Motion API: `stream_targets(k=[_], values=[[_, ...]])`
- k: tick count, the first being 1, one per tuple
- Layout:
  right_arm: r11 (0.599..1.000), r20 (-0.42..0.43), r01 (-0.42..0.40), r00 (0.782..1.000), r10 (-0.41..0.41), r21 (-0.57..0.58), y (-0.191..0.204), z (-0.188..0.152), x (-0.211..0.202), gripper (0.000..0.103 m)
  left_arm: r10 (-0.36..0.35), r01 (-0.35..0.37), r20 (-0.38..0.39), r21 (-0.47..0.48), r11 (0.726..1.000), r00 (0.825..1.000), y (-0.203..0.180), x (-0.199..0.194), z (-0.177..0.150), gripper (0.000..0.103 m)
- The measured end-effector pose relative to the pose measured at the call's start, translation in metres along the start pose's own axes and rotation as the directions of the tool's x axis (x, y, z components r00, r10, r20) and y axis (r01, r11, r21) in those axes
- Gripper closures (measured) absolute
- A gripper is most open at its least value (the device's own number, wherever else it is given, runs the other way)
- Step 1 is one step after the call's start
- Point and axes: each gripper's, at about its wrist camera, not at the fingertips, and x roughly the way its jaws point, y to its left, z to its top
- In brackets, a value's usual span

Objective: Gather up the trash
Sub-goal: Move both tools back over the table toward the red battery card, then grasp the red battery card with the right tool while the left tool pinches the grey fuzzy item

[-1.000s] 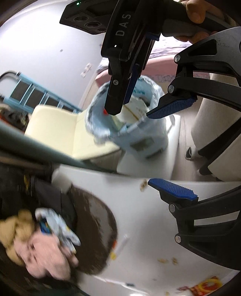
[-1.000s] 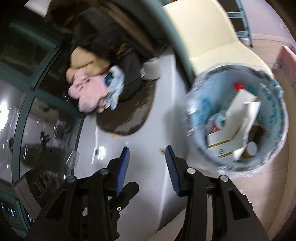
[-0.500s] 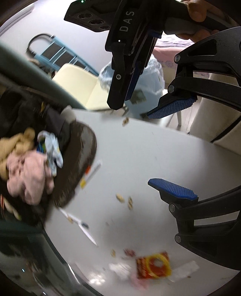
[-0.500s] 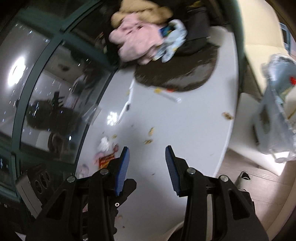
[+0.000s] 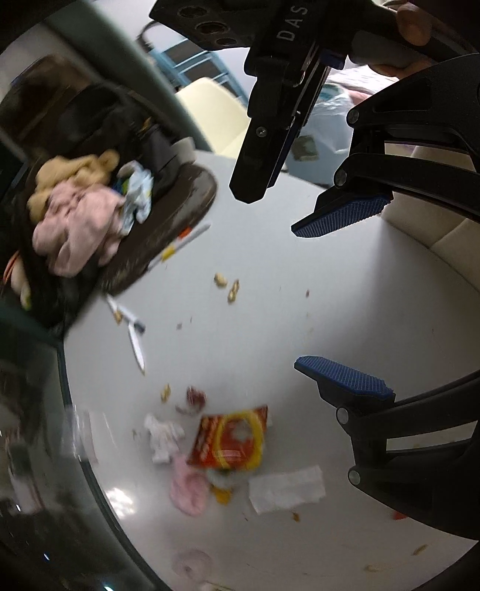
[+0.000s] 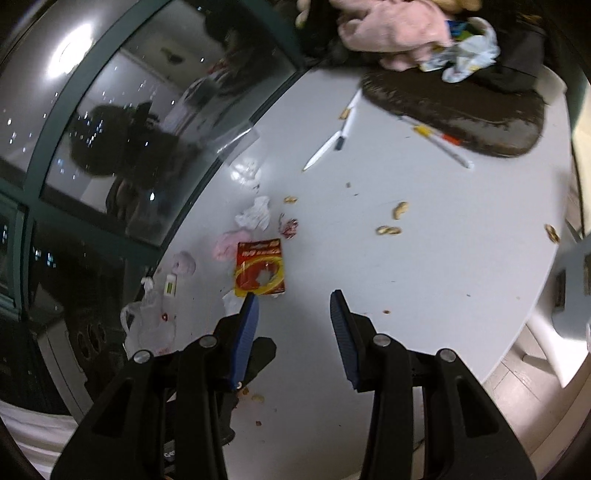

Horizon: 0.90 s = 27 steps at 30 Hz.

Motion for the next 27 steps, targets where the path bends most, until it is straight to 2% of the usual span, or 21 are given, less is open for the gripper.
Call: stream_targets(k=[3, 8, 14, 20, 27], values=[[1.0, -0.042, -0.007, 0.999, 0.006, -0.025, 0.01, 0.006, 0.02, 0.063, 0.038, -0.037, 0.041, -0.034, 0.999, 0.998, 0.018, -0.005, -0.001, 0.039], [0.996, -0.131, -0.019, 0.991, 0.008, -0.085, 0.028, 0.019, 0.06, 0.063, 0.09, -0.085, 0.034, -0.138, 0.987, 0.995, 0.051, 0.001, 0.006, 0.039], [0.993, -0.231, -0.038, 0.973, 0.012, -0.109, 0.035, 0.03, 0.104, 0.063, 0.123, -0.118, 0.001, -0.273, 0.955, 0.992, 0.089, 0.014, 0.011, 0.039], [0.992, -0.309, -0.04, 0.951, 0.002, -0.116, 0.04, 0.041, 0.141, 0.063, 0.152, -0.157, -0.044, -0.402, 0.902, 0.987, 0.126, 0.027, 0.014, 0.039], [0.989, -0.375, -0.044, 0.927, -0.012, -0.139, 0.051, 0.05, 0.179, 0.063, 0.157, -0.176, -0.078, -0.455, 0.873, 0.984, 0.153, 0.044, 0.024, 0.039]])
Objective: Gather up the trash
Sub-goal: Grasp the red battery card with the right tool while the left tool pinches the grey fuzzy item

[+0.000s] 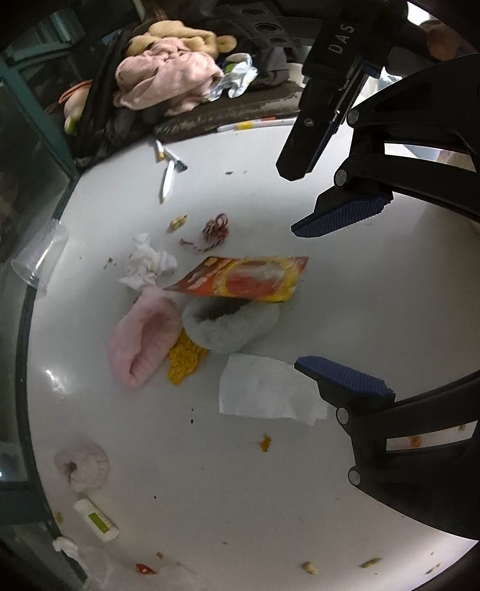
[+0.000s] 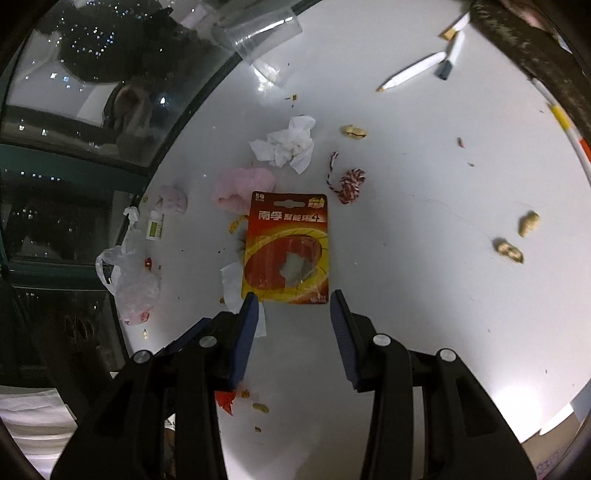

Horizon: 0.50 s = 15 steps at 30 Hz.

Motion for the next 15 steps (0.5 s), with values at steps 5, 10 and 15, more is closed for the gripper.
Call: stream_targets(k=[5, 10, 15], values=[[1.0, -0.037, -0.007, 0.999, 0.008, 0.026, -0.001, 0.014, 0.023, 0.061, -0.007, 0.008, -0.041, 0.004, 1.0, 0.999, 0.006, 0.018, 0.012, 0.039], [1.0, -0.042, 0.009, 0.999, -0.008, 0.021, 0.0, 0.024, 0.034, 0.049, -0.029, 0.031, -0.087, 0.022, 0.999, 0.996, 0.003, 0.039, 0.018, 0.039], [0.999, -0.076, 0.018, 0.997, -0.016, 0.029, -0.004, 0.03, 0.049, 0.049, -0.038, 0.039, -0.11, 0.015, 0.999, 0.993, 0.002, 0.054, 0.022, 0.039]])
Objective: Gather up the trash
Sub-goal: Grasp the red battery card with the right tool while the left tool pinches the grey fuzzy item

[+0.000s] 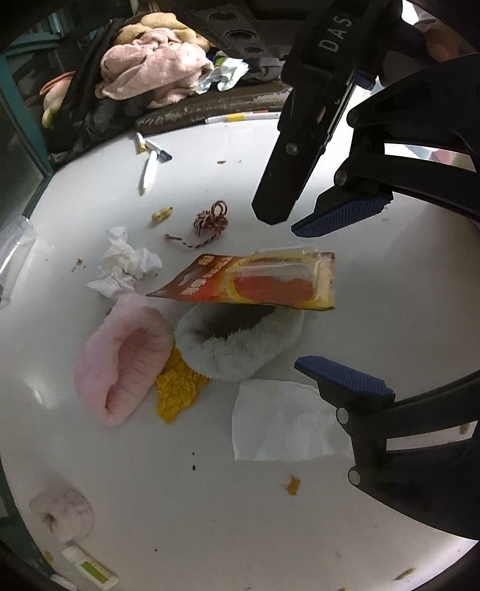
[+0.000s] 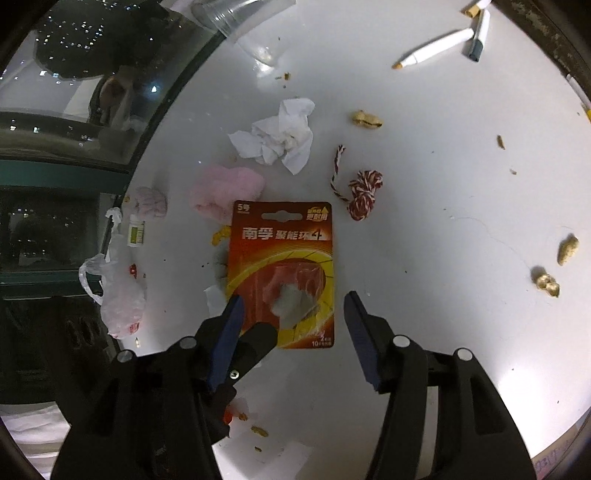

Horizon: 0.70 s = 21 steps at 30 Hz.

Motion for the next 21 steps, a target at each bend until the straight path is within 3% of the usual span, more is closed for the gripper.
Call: stream_targets(k=[13, 21], values=[[0.999, -0.082, -0.054, 0.995, 0.054, 0.011, 0.002, 0.019, 0.028, 0.048, 0.021, -0.021, -0.038, -0.009, 1.0, 0.999, 0.009, 0.021, 0.022, 0.039], [0.998, -0.13, -0.054, 0.99, 0.059, 0.043, -0.001, 0.025, 0.047, 0.033, 0.006, -0.006, -0.042, 0.013, 1.0, 0.999, 0.011, 0.033, 0.028, 0.039]])
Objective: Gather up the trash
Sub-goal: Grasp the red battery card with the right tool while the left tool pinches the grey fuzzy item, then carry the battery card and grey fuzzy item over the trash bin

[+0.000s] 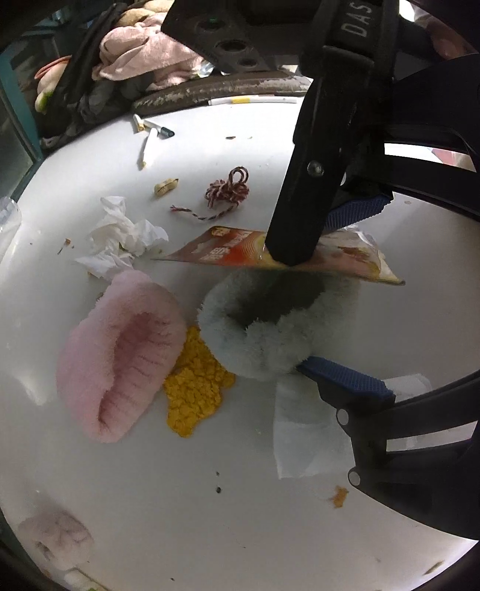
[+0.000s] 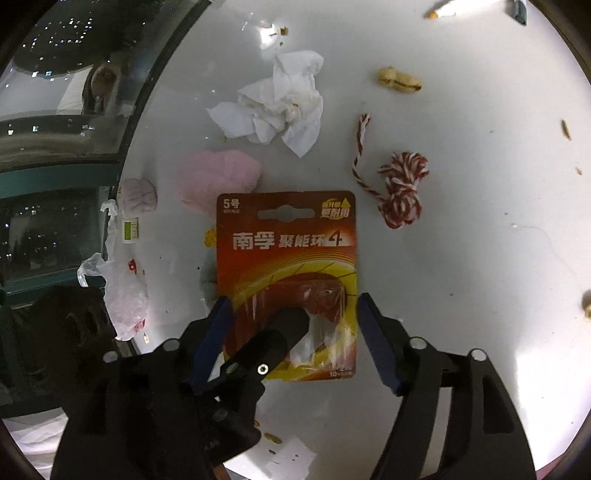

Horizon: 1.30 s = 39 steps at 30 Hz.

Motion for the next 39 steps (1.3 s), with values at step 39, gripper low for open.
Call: stream_targets(k=[39], values=[[0.989, 0.103, -0.128, 0.985, 0.135, -0.07, 0.012, -0.031, -0.056, 0.025, -0.146, 0.111, 0.138, 0.236, 0.965, 0.98, -0.06, -0.065, -0.021, 0.076]])
